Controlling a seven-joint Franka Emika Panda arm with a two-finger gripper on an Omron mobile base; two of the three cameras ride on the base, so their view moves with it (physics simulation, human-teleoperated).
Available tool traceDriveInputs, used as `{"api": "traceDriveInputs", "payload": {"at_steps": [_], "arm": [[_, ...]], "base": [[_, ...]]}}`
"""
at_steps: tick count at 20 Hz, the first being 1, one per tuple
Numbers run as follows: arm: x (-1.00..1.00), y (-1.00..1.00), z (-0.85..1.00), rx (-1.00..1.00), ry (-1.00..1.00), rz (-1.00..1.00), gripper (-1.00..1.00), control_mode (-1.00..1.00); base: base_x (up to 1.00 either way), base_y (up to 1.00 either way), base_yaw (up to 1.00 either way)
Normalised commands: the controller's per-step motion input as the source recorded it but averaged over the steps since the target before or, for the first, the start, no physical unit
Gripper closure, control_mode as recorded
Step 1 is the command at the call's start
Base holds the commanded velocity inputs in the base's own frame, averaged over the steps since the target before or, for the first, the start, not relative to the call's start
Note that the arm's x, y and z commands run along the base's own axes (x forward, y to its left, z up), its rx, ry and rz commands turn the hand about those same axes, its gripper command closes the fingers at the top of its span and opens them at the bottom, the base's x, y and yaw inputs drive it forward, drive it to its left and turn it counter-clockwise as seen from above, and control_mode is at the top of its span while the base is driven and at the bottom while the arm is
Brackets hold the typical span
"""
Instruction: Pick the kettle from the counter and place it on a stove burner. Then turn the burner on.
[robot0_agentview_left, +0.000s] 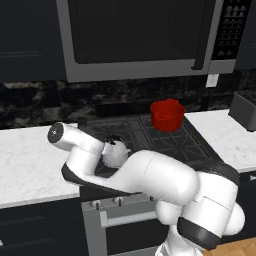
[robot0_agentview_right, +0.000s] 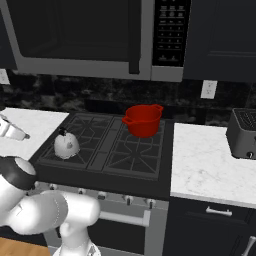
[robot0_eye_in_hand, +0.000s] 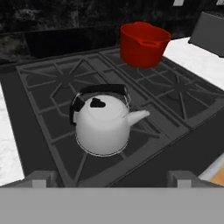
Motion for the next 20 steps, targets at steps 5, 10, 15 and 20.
{"api": "traceDriveInputs", "payload": {"at_steps": [5,10,15,20], "arm": [[-1.00,-0.19,-0.66,-0.01,-0.34,0.06,-1.00,-1.00],[-0.85,0.10,-0.09,0.00,-0.28,0.07,-1.00,-1.00],[-0.67,0.13,-0.25,-0.05,-0.15,0.18,-1.00,-1.00],[-0.56,0.04,-0.68,-0.13,-0.12,0.18,-1.00,-1.00]], "base": [[0.00,0.00,0.00],[0.00,0.00,0.00],[0.00,0.00,0.00],[0.00,0.00,0.00]]}}
